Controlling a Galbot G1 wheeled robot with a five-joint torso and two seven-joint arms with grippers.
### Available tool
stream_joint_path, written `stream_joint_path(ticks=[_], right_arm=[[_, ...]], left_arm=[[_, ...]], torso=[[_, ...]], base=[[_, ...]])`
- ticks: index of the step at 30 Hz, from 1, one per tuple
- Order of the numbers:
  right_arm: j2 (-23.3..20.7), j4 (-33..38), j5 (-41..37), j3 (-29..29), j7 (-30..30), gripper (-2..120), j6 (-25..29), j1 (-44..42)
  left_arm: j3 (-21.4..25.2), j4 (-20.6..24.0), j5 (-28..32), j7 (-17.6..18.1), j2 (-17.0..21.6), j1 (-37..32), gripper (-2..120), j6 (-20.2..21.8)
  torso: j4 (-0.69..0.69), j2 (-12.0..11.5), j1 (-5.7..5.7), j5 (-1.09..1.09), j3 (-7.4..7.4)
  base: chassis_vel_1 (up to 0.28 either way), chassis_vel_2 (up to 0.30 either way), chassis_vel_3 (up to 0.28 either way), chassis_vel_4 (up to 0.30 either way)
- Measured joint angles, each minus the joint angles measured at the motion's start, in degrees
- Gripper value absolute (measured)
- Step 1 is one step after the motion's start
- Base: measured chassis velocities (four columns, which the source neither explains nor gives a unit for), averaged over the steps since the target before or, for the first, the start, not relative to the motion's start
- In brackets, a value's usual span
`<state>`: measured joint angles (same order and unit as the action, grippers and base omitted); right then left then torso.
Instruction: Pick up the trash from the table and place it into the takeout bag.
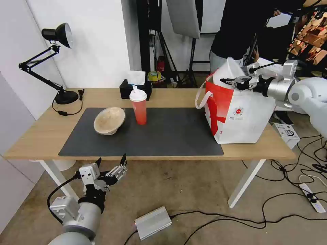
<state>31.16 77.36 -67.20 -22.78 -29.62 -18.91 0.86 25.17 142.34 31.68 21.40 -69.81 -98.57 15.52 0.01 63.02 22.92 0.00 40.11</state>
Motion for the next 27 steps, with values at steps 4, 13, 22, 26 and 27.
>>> stream_joint_path(ticks=[4,13,22,26,27], right_arm=[[0.0,-0.2,0.0,-0.3,0.0,37,0.1,0.5],[0.0,-0.8,0.0,-1.4,0.0,74,0.2,2.0],[0.2,-0.5,0.2,-1.5,0.1,99,0.3,2.3],[0.2,0.3,0.2,-1.1,0.6,100,0.5,2.3],[0.1,0.5,0.2,-0.9,0.8,100,0.5,2.3]], left_arm=[[-0.4,-0.2,-0.1,0.0,0.0,0.3,100,0.0],[-0.8,-0.5,-0.1,0.0,0.1,0.8,100,0.0],[-0.8,-0.4,-0.2,-0.1,-0.1,0.4,100,0.0],[-0.5,-0.2,-0.3,-0.1,-0.1,0.0,100,0.0],[-0.5,-0.2,-0.3,-0.1,-0.1,-0.1,100,0.0]], torso=[[0.00,0.0,0.00,0.00,0.00],[0.00,0.0,0.00,0.00,0.00],[0.00,0.0,0.00,0.00,0.00],[-0.01,0.0,0.00,0.00,0.00],[-0.01,0.0,0.00,0.00,0.00]], base=[[0.000,0.000,0.000,0.000],[0.000,0.000,0.000,0.000],[0.000,0.000,0.000,0.000],[0.000,0.000,0.000,0.000],[0.000,0.000,0.000,0.000]])
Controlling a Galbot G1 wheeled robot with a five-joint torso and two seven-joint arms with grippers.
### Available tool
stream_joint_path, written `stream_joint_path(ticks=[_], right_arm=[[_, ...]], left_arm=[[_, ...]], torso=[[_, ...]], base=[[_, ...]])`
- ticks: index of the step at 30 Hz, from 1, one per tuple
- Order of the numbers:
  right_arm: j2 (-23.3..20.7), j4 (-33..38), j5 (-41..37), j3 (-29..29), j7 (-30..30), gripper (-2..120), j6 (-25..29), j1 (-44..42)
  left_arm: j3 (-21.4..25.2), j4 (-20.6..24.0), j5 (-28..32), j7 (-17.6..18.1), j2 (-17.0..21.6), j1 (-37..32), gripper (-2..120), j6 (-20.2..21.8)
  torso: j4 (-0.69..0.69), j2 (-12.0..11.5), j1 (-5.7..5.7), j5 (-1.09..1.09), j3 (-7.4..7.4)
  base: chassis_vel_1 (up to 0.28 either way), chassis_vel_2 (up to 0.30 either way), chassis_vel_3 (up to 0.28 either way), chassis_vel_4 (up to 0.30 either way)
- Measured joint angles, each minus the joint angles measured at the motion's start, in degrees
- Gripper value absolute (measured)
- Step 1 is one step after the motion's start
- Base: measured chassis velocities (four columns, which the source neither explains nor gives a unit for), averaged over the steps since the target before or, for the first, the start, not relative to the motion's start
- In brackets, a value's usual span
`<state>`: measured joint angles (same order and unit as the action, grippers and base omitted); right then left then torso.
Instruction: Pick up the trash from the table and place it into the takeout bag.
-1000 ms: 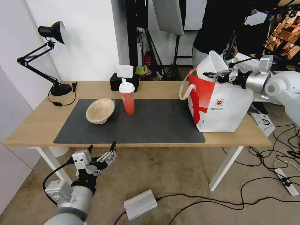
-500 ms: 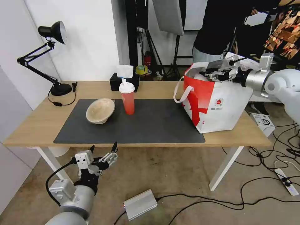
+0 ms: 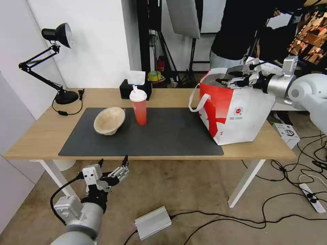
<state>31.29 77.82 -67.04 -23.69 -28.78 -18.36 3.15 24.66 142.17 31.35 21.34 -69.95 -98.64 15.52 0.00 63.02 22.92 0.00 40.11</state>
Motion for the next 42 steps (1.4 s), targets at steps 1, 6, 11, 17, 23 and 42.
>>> stream_joint_path(ticks=[1,6,11,17,23,42], right_arm=[[0.0,0.1,0.0,0.1,0.1,100,0.0,0.0],[-0.3,1.2,-0.3,1.4,0.6,100,0.1,0.1],[-1.2,3.4,-0.8,1.9,1.3,100,0.2,0.3],[-2.3,8.5,-2.3,5.4,6.7,100,1.9,-2.9],[-4.8,18.8,-4.4,9.8,15.4,100,6.5,-9.5],[-1.6,42.3,9.2,20.9,48.6,100,21.6,-34.1]], left_arm=[[0.0,0.0,0.0,0.0,0.0,-0.1,100,0.0],[0.4,0.5,-0.1,0.0,0.0,-0.5,100,0.0],[0.9,0.8,-0.1,0.0,0.1,-0.7,100,0.0],[1.1,0.9,-0.1,0.0,0.1,-0.8,100,0.0],[1.4,0.9,0.0,0.0,0.1,-0.8,100,0.0],[2.7,1.1,-0.1,0.0,-0.2,-2.3,100,0.0]], torso=[[0.00,0.0,0.00,0.00,0.00],[0.00,0.0,0.00,0.00,0.00],[0.00,0.0,0.00,0.00,0.00],[0.00,0.0,0.00,0.00,0.00],[0.00,0.0,0.00,0.01,0.00],[0.00,0.0,-0.01,0.01,0.00]], base=[[0.000,0.000,0.000,0.000],[0.000,0.000,0.000,0.000],[0.000,0.000,0.000,0.000],[0.000,0.000,0.000,0.000],[0.000,0.000,0.000,0.000],[0.000,0.000,0.000,0.000]])
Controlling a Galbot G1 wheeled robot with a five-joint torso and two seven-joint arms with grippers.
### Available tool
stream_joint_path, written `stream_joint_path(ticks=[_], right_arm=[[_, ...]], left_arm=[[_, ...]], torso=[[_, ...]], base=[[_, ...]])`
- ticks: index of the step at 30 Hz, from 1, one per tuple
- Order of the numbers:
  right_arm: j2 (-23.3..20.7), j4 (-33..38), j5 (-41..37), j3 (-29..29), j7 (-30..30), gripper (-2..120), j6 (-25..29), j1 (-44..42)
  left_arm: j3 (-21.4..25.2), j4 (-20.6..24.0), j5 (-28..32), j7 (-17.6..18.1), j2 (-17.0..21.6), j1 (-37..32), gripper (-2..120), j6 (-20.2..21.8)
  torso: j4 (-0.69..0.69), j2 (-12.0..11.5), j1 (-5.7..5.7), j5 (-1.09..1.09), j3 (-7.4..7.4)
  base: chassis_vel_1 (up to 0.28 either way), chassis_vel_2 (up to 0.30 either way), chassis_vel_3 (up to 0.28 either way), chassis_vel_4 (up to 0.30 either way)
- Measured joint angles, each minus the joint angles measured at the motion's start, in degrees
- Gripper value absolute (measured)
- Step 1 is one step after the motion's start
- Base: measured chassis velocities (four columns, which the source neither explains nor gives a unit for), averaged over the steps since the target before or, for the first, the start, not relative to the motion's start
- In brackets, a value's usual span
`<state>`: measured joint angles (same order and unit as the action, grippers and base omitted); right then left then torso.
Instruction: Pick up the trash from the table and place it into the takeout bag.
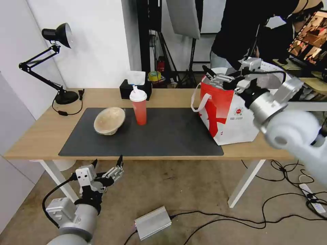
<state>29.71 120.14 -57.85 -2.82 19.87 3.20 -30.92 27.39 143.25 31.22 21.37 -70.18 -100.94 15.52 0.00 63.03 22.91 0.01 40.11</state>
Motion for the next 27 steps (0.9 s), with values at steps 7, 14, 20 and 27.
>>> stream_joint_path(ticks=[7,14,20,27], right_arm=[[3.1,2.6,7.2,3.2,5.8,100,2.5,-10.9],[6.1,3.6,12.6,3.8,6.4,100,4.6,-17.2],[7.3,6.4,16.4,6.1,6.0,100,5.6,-24.3],[9.0,7.4,18.6,8.1,4.9,100,5.9,-31.6]], left_arm=[[0.7,0.0,-0.8,0.0,-1.2,-0.8,100,-0.1],[2.2,0.0,-1.6,-0.1,-2.5,-2.2,100,-0.2],[2.4,0.0,-1.6,-0.5,-2.6,-2.4,100,-0.3],[3.1,0.0,-1.5,-0.5,-2.4,-2.4,100,-0.9]], torso=[[0.01,0.0,0.00,-0.01,0.00],[-0.01,0.0,0.00,0.00,0.00],[0.00,0.0,0.00,0.00,0.00],[0.00,0.0,0.00,-0.01,-0.01]], base=[[0.000,0.000,0.000,0.000],[0.000,0.000,0.000,0.000],[0.000,0.000,0.000,0.000],[0.000,0.000,0.000,0.000]])
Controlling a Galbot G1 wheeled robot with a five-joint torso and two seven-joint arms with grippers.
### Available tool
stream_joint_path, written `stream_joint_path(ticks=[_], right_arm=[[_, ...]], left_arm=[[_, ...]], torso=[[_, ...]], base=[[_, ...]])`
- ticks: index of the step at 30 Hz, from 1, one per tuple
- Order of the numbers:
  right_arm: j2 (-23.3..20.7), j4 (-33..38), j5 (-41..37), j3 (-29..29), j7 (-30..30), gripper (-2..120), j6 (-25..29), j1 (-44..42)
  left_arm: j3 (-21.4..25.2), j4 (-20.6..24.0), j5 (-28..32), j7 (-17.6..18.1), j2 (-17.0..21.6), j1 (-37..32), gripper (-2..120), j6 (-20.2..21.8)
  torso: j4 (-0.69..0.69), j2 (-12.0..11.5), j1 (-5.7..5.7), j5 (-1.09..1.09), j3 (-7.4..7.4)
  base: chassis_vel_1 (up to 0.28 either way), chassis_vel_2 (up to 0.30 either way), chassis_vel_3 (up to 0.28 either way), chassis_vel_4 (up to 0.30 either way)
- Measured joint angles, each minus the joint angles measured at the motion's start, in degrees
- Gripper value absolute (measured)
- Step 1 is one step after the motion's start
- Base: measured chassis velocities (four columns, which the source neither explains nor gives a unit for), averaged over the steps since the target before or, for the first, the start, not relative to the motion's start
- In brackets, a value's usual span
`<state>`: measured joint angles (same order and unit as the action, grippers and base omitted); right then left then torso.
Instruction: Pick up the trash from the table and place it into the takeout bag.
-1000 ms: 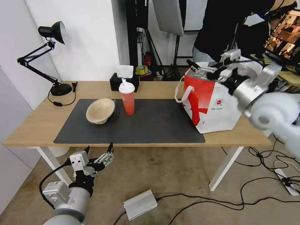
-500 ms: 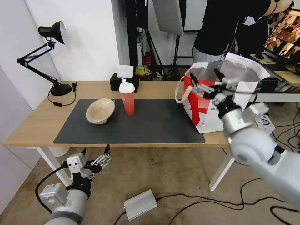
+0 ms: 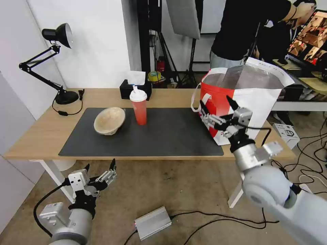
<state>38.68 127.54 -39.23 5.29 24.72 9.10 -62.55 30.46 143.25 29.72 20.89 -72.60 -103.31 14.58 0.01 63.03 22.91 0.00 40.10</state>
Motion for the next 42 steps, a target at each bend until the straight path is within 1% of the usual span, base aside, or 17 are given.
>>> stream_joint_path(ticks=[1,3,7,15,22,25,35,42], right_arm=[[0.5,0.0,0.8,0.5,-0.1,100,0.2,-1.9],[0.7,0.0,1.1,0.7,-0.1,100,0.2,-2.6],[2.7,0.5,3.8,2.0,-0.1,100,0.6,-8.2],[3.8,0.6,6.2,2.7,0.0,100,1.0,-12.6],[4.8,1.4,6.7,3.0,1.6,100,0.9,-16.6],[5.8,1.5,8.7,3.4,1.8,100,0.8,-19.0],[6.9,1.3,11.1,3.5,2.1,100,0.6,-22.7],[7.9,0.7,11.7,2.5,2.1,100,0.6,-24.4]], left_arm=[[0.1,0.0,0.0,0.0,0.0,0.0,100,-0.2],[0.1,0.0,0.0,0.0,0.1,-0.1,100,-0.3],[0.2,0.0,-0.1,0.0,0.0,-0.2,100,-0.4],[0.2,0.0,-0.3,0.0,0.0,-0.4,100,-0.5],[0.0,0.0,-0.5,0.0,-0.1,-0.4,100,-0.5],[0.0,0.0,-0.5,-0.1,0.0,-0.3,100,-0.5],[-0.1,0.0,-0.5,-0.1,0.1,-0.3,100,-0.5],[-0.1,0.0,-0.4,-0.1,0.0,-0.3,100,-0.5]], torso=[[0.00,0.0,0.00,0.00,0.00],[0.00,0.0,0.00,0.00,0.00],[0.00,0.0,0.00,-0.01,0.00],[-0.01,0.0,0.00,0.00,0.00],[0.00,0.0,0.00,0.00,0.00],[0.00,0.0,0.00,0.00,0.00],[0.00,0.0,0.00,0.00,0.00],[0.00,0.0,0.00,0.00,0.01]], base=[[0.000,0.000,0.000,0.000],[0.000,0.000,0.000,0.000],[0.000,0.000,0.000,0.000],[0.000,0.000,0.000,0.000],[0.000,0.000,0.000,0.000],[0.000,0.000,0.000,0.000],[0.000,0.000,0.000,0.000],[0.000,0.000,0.000,0.000]])
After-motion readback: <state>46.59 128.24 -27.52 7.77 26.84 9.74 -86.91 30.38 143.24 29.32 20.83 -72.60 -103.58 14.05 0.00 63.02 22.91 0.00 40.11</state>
